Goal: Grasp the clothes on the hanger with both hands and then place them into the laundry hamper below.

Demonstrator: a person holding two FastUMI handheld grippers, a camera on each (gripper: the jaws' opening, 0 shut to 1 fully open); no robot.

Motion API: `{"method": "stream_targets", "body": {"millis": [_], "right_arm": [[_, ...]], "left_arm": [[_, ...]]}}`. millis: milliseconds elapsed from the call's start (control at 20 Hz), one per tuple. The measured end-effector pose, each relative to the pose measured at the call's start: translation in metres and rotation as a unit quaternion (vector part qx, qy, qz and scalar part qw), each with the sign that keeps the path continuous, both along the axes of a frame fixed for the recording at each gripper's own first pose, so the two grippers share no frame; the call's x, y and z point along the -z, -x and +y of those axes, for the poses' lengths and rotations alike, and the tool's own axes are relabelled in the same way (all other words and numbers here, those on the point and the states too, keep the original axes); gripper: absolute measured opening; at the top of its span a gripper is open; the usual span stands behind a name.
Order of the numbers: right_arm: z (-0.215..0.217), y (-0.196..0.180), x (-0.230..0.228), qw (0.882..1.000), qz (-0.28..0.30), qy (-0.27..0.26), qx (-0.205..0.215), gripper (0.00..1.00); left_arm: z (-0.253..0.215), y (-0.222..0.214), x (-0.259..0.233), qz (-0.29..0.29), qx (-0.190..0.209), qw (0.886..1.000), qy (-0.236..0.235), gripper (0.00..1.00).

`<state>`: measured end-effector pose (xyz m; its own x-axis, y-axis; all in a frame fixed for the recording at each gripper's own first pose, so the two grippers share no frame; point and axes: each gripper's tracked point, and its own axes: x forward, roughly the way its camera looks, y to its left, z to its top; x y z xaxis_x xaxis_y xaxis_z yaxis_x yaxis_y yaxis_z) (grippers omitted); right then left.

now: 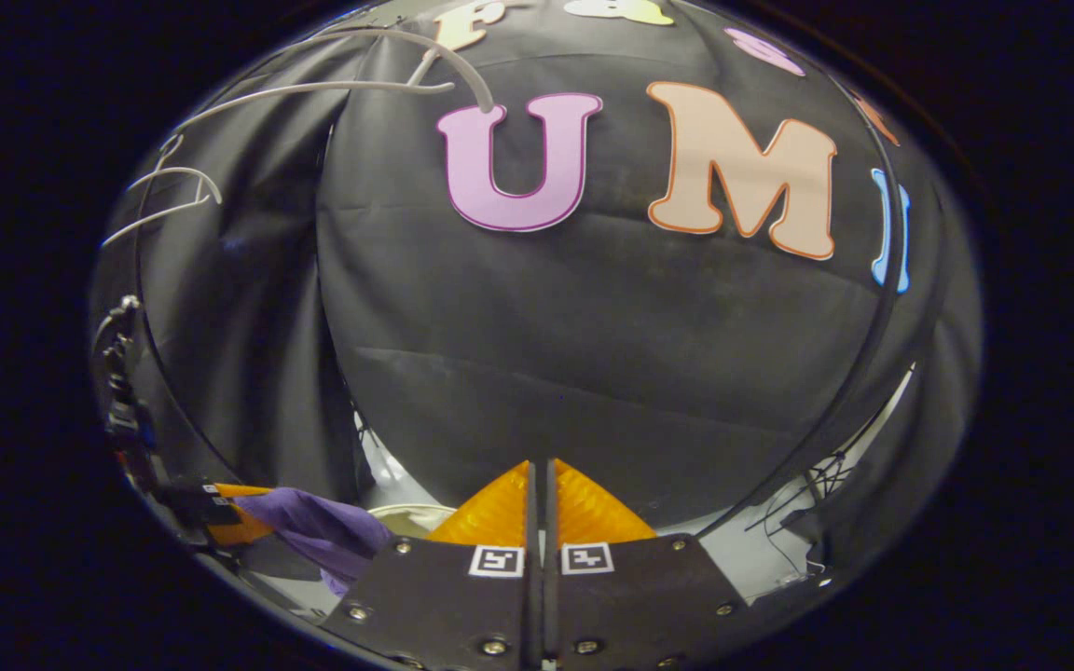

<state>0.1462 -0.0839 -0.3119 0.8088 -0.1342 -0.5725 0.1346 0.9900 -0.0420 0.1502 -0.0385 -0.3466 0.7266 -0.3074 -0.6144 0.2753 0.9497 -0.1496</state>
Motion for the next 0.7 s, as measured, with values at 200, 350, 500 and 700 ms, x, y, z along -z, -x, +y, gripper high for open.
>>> {"method": "stream_targets", "body": {"millis": [200,350,500,700], "right_arm": [[-0.003,0.005,-0.011,1.000,-0.009,0.000,0.001,0.01],[-0.004,0.005,-0.020,1.000,-0.017,-0.001,0.000,0.00],[-0.004,0.004,-0.025,1.000,-0.023,-0.001,-0.002,0.00],[0.002,0.003,-0.031,1.000,-0.030,-0.003,-0.008,0.01]], "left_arm": [[-0.020,0.009,0.016,0.031,-0.004,0.999,0.021,0.36],[-0.022,0.007,0.017,0.030,-0.006,0.999,0.025,0.43],[-0.022,0.007,0.012,0.029,-0.009,0.999,0.032,0.43],[-0.020,0.007,0.006,0.018,-0.008,0.999,0.033,0.43]]}}
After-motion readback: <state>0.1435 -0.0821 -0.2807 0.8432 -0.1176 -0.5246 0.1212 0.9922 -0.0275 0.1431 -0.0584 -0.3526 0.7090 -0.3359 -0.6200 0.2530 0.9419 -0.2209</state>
